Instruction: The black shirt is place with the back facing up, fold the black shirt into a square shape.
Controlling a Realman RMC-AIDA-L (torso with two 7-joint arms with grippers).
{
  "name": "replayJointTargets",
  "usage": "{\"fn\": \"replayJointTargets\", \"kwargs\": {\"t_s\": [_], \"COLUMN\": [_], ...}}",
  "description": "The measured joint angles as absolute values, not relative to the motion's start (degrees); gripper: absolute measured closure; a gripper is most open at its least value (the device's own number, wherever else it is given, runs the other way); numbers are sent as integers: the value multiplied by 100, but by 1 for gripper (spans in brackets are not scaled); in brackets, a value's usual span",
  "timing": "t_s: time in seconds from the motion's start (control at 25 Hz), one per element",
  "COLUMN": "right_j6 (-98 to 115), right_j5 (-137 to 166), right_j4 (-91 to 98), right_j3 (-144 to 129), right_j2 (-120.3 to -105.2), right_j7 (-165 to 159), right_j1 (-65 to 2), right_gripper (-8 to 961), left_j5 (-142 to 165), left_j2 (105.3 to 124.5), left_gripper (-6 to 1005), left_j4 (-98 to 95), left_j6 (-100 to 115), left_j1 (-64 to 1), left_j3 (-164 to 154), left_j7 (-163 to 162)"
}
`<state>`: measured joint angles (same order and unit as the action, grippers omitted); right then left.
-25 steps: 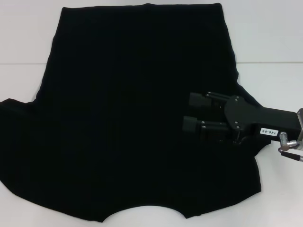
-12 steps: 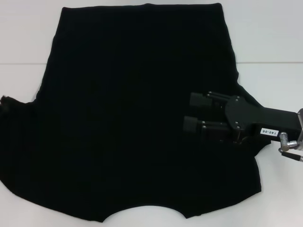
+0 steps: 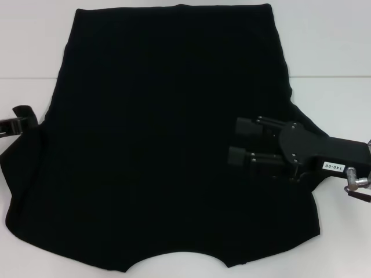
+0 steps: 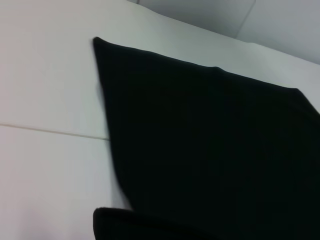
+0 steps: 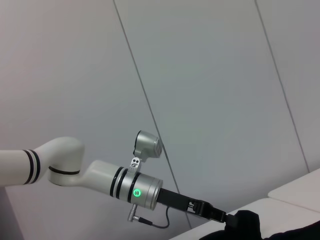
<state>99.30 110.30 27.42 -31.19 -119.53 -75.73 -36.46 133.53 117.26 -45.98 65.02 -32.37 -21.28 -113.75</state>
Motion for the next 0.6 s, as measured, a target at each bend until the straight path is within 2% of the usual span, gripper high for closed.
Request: {"fn": "replayJointTargets", "kwargs": {"t_s": [0.32, 0.6], "right_j6": [9941, 9941], "right_j5": [11030, 11030], "right_j4": [2742, 2742], "right_j3": [-3124, -3129], "right_j2": [-11952, -11953], "right_j7": [-7496, -7496], "right_j1": [-3616, -3628], "right_gripper": [69, 70], "left_j5": [13168, 13148], "left_j2": [11717, 11824], "left_gripper": [943, 941], "left_j4": [-4630, -4587], "left_j6": [7195, 7285], "left_j1": [-3255, -3296], "left_j3": [-2132, -2513], "left_j7": [-11186, -11077]}}
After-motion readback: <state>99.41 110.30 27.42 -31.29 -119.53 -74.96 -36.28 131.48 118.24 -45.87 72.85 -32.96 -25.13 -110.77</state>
